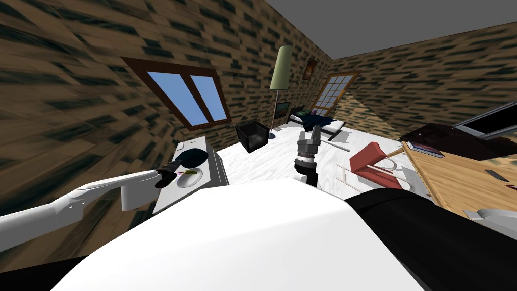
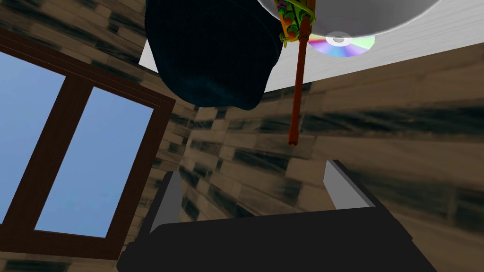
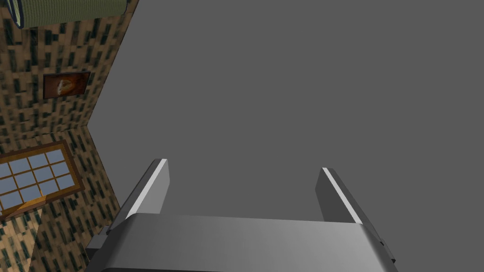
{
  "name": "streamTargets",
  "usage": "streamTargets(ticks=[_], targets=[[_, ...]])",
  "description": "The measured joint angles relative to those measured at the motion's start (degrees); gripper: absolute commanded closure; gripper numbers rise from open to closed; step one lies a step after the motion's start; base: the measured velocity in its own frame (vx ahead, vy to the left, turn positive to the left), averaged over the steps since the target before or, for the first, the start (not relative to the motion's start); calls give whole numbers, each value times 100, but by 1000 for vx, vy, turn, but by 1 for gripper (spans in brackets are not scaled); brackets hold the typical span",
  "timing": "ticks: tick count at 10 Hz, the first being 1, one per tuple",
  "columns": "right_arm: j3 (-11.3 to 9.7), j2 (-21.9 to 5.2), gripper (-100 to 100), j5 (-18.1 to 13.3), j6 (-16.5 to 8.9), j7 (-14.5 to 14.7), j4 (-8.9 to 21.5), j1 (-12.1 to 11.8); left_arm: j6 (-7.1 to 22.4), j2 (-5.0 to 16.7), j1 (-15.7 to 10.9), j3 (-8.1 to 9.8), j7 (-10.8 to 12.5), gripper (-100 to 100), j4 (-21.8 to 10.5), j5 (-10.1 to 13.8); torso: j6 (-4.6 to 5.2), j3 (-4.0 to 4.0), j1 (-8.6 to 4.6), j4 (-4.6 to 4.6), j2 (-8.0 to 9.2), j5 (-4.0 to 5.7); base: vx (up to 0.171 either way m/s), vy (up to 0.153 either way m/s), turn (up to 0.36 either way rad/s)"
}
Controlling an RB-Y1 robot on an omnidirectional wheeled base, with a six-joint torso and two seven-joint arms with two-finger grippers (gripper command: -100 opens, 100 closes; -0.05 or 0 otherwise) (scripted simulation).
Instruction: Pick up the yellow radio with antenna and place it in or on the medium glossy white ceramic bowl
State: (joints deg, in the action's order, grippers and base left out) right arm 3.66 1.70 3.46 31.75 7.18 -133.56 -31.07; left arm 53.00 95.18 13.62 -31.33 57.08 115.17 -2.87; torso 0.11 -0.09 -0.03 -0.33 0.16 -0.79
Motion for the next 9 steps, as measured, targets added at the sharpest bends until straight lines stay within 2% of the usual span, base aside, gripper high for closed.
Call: streamTargets(ticks=[1,3,5,6,7,8,9], targets=[[0,0,0,0,0,0,0,-1,8,160,-43,-92,152,-100,-27,11,-2,-2,2,0,-5,0,-5,-6,17],[0,0,0,0,0,0,0,-1,24,307,-27,-125,488,-100,-3,3,-1,-10,6,-4,-19,-2,-24,-9,-96],[0,0,0,0,0,0,0,0,79,691,-157,-448,864,-100,-53,16,-1,1,0,0,0,0,-46,-13,-67],[0,0,0,0,0,0,0,-1,107,840,-156,-546,1055,-100,-59,-34,-3,-2,3,0,-6,-1,-1,-3,18],[0,0,0,0,0,0,0,-1,100,944,-162,-569,1248,-100,-66,-16,-2,-8,5,-2,-14,-1,0,0,0],[1,0,0,0,0,0,0,-1,96,954,-164,-569,1289,0,-67,-12,-1,-10,6,-4,-18,-3,0,0,0],[1,0,0,0,0,0,0,-1,96,953,-164,-569,1285,0,-67,-12,-1,-11,7,-4,-19,-3,0,0,0]])
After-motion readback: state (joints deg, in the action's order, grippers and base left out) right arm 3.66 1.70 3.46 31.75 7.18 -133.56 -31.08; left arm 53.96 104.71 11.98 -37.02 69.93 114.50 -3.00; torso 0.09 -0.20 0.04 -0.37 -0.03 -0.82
